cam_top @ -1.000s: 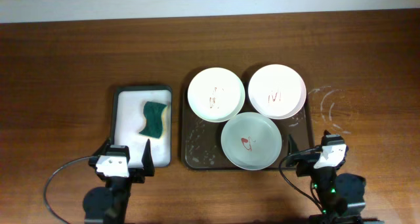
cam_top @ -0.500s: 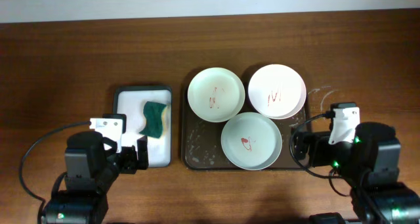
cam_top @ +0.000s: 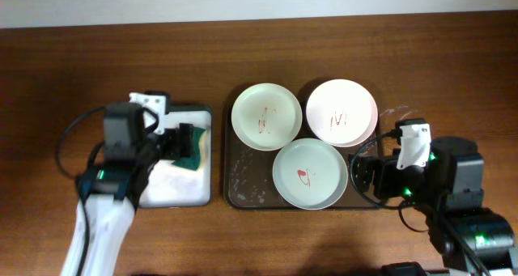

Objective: Clean dirty plates on tray and stack at the side
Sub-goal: 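Move left gripper to the sponge and right gripper to the front plate, then grasp the green sponge with left gripper, front plate rim with right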

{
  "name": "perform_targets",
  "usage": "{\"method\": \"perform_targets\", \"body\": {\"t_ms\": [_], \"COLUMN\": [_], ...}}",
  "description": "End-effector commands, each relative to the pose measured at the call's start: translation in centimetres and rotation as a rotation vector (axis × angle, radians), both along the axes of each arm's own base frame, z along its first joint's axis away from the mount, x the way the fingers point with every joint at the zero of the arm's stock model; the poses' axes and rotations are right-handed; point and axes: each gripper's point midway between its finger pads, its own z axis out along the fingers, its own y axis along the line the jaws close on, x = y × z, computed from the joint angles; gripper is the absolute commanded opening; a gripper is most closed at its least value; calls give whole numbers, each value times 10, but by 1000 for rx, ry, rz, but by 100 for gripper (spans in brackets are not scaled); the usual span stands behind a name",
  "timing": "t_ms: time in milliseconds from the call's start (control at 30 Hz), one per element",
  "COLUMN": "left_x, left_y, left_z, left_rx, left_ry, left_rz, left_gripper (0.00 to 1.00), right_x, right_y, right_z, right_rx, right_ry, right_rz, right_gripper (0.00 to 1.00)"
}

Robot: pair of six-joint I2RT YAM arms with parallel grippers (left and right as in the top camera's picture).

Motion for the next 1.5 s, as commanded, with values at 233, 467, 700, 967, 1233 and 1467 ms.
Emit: {"method": "perform_targets", "body": {"t_ms": [233,467,700,967,1233,1467], "left_x": [23,19,16,10,6,-5], "left_y": [-19,-9,-6,-6,-6,-4], "left_z": [-133,-155,-161,-177,-153,-121], "left_rx": [36,107,119,123,123,69], "left_ry": [359,412,430,481,479,464], "left_rz": [-38,-5,0,-3,-2,82], "left_gripper": [78,63,53,10,0,0], "right_x": [17,25,29,33,33,28], "right_y": [5,5,5,5,2,5], "right_z": [-30,-56,-73,-97,-140,-171], "right_rx": [1,-6,-13,-25,-51,-45], "right_ry": [145,248,317,406,570,696], "right_rz": [9,8,6,7,2,9], "right_gripper": [99,99,99,99,86,64]}}
